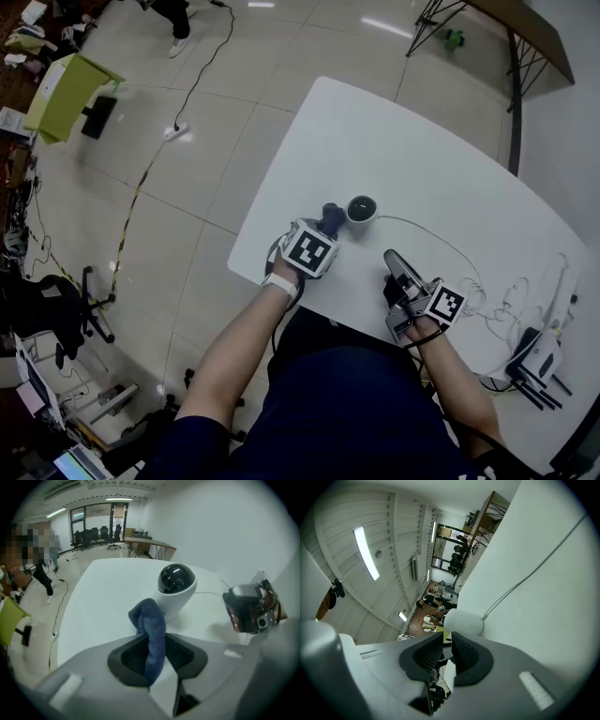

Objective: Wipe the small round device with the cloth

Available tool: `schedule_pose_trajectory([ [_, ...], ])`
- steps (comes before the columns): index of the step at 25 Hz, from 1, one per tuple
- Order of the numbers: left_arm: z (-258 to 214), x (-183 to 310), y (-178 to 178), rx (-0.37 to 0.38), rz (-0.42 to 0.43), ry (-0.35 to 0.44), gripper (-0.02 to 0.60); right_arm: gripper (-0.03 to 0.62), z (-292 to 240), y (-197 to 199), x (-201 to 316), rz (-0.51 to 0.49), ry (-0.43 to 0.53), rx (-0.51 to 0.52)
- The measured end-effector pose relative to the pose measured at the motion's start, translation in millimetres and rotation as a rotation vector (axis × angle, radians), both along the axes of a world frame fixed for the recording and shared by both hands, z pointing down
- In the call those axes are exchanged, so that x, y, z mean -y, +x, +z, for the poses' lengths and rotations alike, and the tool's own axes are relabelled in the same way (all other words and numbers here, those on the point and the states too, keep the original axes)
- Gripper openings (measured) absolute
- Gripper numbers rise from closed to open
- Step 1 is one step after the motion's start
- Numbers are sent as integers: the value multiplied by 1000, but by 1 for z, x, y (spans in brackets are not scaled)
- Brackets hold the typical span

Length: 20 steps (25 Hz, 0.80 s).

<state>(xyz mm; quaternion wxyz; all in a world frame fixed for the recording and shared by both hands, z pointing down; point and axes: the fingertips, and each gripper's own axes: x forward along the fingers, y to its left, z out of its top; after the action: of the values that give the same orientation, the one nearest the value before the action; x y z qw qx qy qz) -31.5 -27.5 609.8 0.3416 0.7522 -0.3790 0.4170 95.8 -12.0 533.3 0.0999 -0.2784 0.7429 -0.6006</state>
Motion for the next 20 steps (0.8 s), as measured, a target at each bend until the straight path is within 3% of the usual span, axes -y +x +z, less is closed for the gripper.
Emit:
schedule_pose_trajectory([
  [6,-3,-17,17,-118,-57,-76,104,63,0,3,1,21,0,7],
  [15,-7,-26,35,-231,-164,-166,104,61,3,10,-1,92,-17,46],
  [20,-8,-28,51,-397,-297,-264,104,61,6,22,-4,127,-20,37],
])
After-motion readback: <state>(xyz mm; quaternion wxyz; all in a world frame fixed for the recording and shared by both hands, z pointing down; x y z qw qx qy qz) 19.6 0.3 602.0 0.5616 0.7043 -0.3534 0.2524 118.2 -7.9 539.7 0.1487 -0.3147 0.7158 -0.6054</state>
